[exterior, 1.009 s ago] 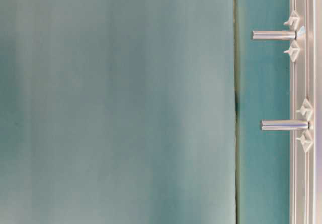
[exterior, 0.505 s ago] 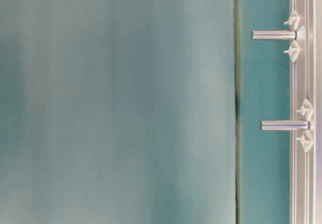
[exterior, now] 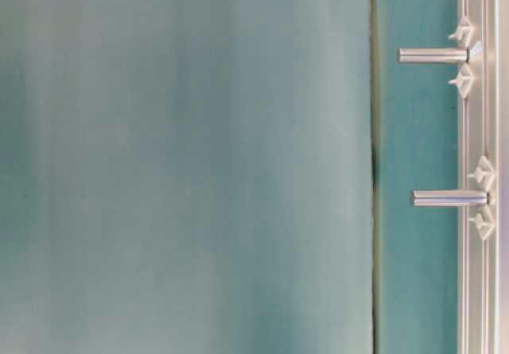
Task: Find the location of the shaft and insert the large gear.
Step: 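Move the left gripper over the blue gear's hub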
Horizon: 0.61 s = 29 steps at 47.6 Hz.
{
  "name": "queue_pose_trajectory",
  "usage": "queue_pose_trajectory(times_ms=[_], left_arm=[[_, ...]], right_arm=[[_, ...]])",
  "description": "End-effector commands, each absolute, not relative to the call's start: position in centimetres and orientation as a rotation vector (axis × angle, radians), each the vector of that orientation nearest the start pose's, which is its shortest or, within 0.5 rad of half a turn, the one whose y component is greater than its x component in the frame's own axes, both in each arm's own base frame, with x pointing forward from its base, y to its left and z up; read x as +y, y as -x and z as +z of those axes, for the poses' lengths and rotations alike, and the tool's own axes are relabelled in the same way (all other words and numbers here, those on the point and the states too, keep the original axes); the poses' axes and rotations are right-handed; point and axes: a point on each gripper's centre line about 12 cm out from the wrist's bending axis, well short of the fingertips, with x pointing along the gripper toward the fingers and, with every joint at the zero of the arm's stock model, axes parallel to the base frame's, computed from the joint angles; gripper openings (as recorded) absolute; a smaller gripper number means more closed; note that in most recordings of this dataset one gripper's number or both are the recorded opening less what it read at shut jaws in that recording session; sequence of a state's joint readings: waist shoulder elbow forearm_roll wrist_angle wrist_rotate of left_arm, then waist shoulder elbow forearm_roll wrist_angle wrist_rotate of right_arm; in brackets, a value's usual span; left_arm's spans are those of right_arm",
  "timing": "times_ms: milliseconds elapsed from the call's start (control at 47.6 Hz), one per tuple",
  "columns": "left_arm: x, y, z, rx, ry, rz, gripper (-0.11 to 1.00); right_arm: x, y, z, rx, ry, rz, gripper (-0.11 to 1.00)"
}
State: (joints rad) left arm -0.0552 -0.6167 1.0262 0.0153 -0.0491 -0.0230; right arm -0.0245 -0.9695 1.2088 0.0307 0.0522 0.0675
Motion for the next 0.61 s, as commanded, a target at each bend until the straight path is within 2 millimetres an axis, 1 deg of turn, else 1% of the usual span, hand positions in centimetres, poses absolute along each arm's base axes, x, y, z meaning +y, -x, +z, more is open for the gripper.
queue_pose_trajectory(times_ms=[0,210,399,589], left_arm=[[-2.0,-27.4,24.8,0.370,-0.010,-0.072,0.00],[-2.9,-30.2,23.1,0.468,-0.018,-0.093,0.00],[-3.5,-32.7,21.8,0.548,-0.021,-0.102,0.00],[-3.8,-34.5,20.7,0.598,-0.019,-0.101,0.00]], right_arm=[[-0.6,-19.2,24.5,0.283,-0.113,-0.046,0.01],[-0.9,-19.2,24.5,0.283,-0.115,-0.059,0.01],[-1.0,-19.1,24.0,0.308,-0.117,-0.069,0.01],[-1.0,-19.0,23.8,0.333,-0.119,-0.071,0.01]])
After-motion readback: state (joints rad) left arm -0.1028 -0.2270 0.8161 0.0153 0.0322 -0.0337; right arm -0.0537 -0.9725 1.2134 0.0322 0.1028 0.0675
